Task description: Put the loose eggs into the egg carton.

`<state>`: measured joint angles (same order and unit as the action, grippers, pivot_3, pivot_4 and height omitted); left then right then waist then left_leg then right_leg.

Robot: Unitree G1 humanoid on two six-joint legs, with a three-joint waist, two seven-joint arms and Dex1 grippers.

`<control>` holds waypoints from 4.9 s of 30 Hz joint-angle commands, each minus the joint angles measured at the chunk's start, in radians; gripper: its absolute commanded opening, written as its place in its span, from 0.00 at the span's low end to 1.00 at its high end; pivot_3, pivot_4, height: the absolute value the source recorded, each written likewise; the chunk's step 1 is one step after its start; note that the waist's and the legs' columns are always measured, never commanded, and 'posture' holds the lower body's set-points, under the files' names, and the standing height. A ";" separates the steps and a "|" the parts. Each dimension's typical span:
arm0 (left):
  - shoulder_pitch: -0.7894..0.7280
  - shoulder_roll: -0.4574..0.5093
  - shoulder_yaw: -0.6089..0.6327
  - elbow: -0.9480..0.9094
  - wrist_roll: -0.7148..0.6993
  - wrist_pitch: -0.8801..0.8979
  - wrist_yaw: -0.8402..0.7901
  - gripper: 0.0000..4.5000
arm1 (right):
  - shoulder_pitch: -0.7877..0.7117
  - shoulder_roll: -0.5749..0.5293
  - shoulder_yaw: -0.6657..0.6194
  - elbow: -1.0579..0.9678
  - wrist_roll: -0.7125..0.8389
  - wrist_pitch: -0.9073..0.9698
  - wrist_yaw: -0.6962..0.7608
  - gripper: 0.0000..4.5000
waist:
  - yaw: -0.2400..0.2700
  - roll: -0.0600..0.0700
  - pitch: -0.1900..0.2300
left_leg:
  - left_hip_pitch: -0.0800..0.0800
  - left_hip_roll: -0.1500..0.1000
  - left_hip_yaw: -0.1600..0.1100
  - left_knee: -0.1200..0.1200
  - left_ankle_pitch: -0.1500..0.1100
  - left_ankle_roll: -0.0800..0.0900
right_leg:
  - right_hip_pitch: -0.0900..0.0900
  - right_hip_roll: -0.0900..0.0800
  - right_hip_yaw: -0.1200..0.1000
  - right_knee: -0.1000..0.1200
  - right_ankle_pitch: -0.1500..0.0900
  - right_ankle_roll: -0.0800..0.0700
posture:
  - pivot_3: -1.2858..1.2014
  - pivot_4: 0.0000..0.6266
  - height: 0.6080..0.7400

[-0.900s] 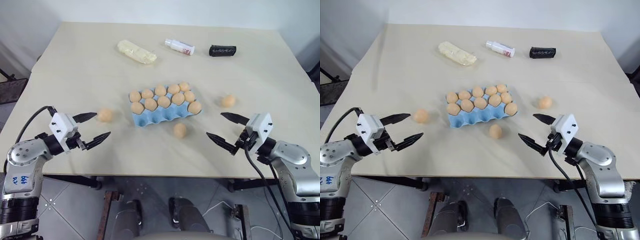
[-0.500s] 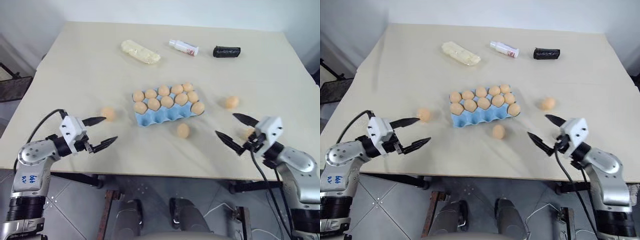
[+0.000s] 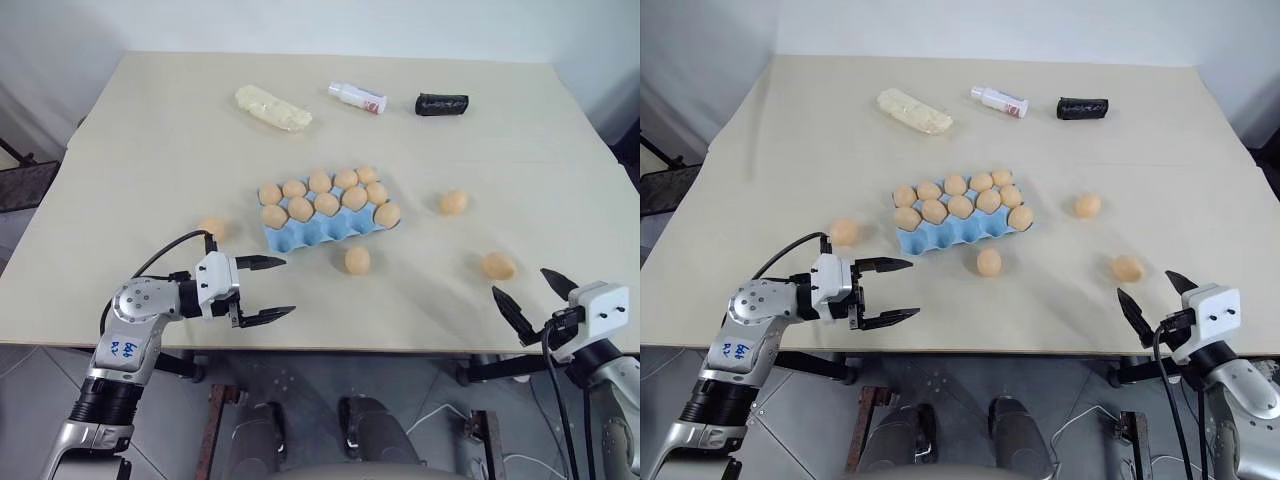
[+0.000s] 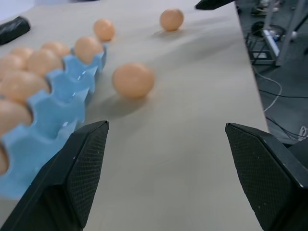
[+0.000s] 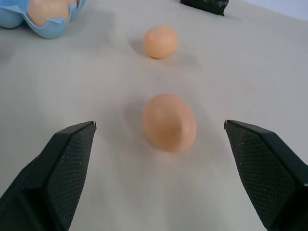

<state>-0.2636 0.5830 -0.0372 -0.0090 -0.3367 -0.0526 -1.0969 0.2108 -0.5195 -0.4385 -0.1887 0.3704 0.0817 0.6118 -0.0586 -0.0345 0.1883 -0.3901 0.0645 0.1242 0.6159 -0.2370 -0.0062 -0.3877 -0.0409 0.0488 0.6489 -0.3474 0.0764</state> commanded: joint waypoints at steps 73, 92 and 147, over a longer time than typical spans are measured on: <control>-0.008 -0.033 0.111 0.044 0.010 0.014 0.187 0.93 | -0.292 0.090 0.143 0.175 -0.143 -0.101 -0.128 0.99 | -0.027 -0.001 0.000 | 0.002 0.000 0.008 0.000 0.001 0.000 | -0.004 0.001 0.009 0.004 0.001 0.001 | 0.52 0.24 1.00; 0.046 -0.033 0.132 -0.019 0.007 0.016 0.243 0.93 | -1.036 0.087 0.258 0.921 -0.285 0.073 -0.347 0.99 | -0.028 -0.001 0.000 | -0.001 0.000 0.011 -0.001 0.000 0.000 | -0.008 0.001 0.010 0.003 0.000 0.001 | 0.52 0.24 1.00; 0.169 0.022 0.277 -0.072 -0.025 0.075 0.287 0.93 | -0.892 0.335 0.604 0.230 -0.130 0.350 0.041 0.99 | -0.052 -0.001 0.000 | -0.016 0.001 0.008 -0.002 0.001 -0.001 | -0.023 0.000 0.007 0.006 0.000 0.000 | 0.52 0.24 1.00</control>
<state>-0.0859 0.6076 0.2380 -0.0673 -0.3484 0.0240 -0.8078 -0.6795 -0.1826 0.1855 0.1185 0.2059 0.4280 0.6295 -0.1104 -0.0354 0.1884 -0.4059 0.0653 0.1324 0.6141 -0.2362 -0.0071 -0.4110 -0.0412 0.0553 0.6548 -0.3474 0.0767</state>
